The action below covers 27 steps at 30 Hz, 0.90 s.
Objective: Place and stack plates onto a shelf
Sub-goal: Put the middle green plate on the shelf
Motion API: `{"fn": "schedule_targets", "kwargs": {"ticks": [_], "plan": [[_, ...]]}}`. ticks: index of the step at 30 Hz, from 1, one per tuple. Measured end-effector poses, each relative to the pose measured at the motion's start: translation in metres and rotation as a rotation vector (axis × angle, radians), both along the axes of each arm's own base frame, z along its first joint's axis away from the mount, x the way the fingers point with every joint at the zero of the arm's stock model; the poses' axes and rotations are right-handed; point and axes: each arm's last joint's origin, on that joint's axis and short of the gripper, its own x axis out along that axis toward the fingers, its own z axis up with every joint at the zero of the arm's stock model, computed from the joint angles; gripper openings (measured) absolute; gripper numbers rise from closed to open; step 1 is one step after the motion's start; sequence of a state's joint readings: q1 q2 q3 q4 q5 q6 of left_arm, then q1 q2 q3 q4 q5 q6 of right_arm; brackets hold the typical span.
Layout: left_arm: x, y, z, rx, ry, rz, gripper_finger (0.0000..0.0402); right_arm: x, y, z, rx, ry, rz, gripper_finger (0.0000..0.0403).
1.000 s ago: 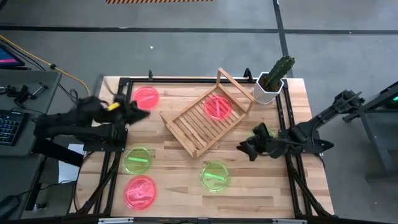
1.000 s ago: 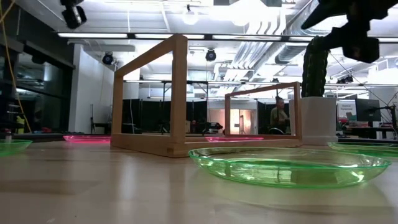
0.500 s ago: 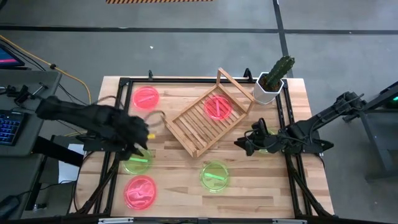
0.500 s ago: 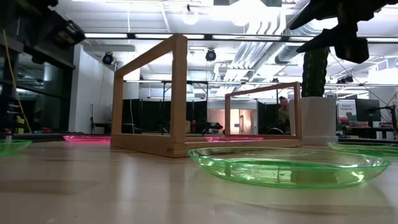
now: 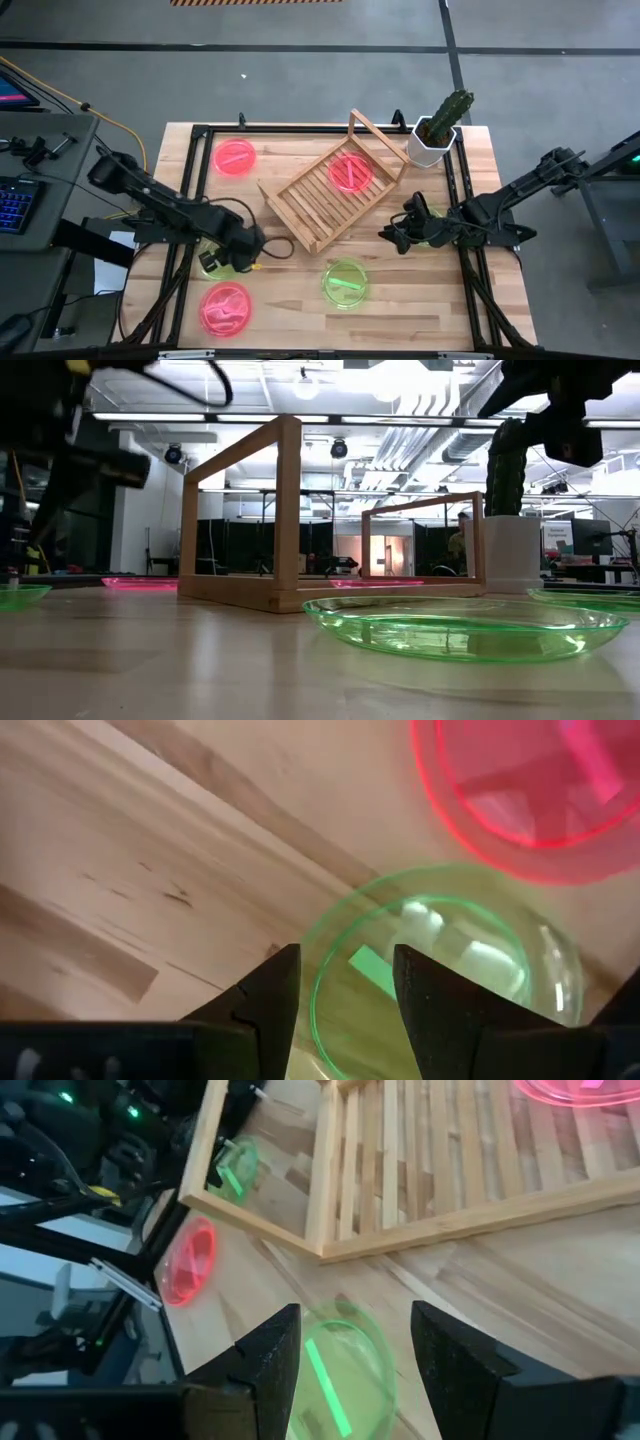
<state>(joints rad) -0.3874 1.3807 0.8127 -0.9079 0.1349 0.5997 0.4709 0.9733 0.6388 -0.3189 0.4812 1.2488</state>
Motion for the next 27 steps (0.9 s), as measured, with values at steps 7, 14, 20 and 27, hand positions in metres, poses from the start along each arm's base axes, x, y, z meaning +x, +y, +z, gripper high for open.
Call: {"fn": "schedule_targets", "kwargs": {"ticks": [7,14,20,27], "plan": [[0.014,-0.003,-0.03,0.109,0.065,-0.036,0.015,-0.002,-0.001,-0.003,-0.016,0.031,0.0,0.0172],[0.017,-0.004,-0.046,0.119,0.106,-0.04,0.015,-0.002,-0.001,-0.003,-0.016,0.032,0.0,0.0172],[0.013,-0.003,-0.052,0.118,0.103,-0.038,0.0148,-0.002,-0.001,-0.002,-0.009,0.027,-0.005,0.0172],[0.014,-0.001,-0.052,0.116,0.103,-0.027,0.0069,-0.001,-0.001,-0.002,-0.008,0.027,-0.005,0.0172]]}}
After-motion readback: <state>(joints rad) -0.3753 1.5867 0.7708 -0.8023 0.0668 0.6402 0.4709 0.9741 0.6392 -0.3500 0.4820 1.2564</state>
